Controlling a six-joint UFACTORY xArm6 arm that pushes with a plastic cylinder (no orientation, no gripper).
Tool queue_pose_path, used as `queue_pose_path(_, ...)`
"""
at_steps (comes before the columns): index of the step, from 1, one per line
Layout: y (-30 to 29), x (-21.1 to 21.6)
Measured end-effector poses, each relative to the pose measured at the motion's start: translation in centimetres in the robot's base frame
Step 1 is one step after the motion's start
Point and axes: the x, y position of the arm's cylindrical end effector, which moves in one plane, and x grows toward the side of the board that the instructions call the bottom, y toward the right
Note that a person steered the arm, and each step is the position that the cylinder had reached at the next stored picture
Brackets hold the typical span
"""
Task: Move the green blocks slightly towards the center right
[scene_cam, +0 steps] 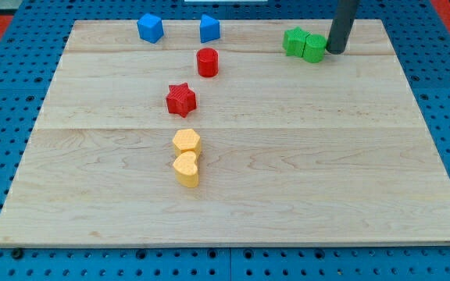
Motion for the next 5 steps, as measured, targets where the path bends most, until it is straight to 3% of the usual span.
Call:
queue_pose_path(1, -0.2, -4.6)
queue_pose_path(2, -5.3, -4.0)
queue_pose_path(3, -6.8, 0.4)
queue_pose_path(4, -7.6, -0.6)
queue_pose_path(5, -3.6, -4.5)
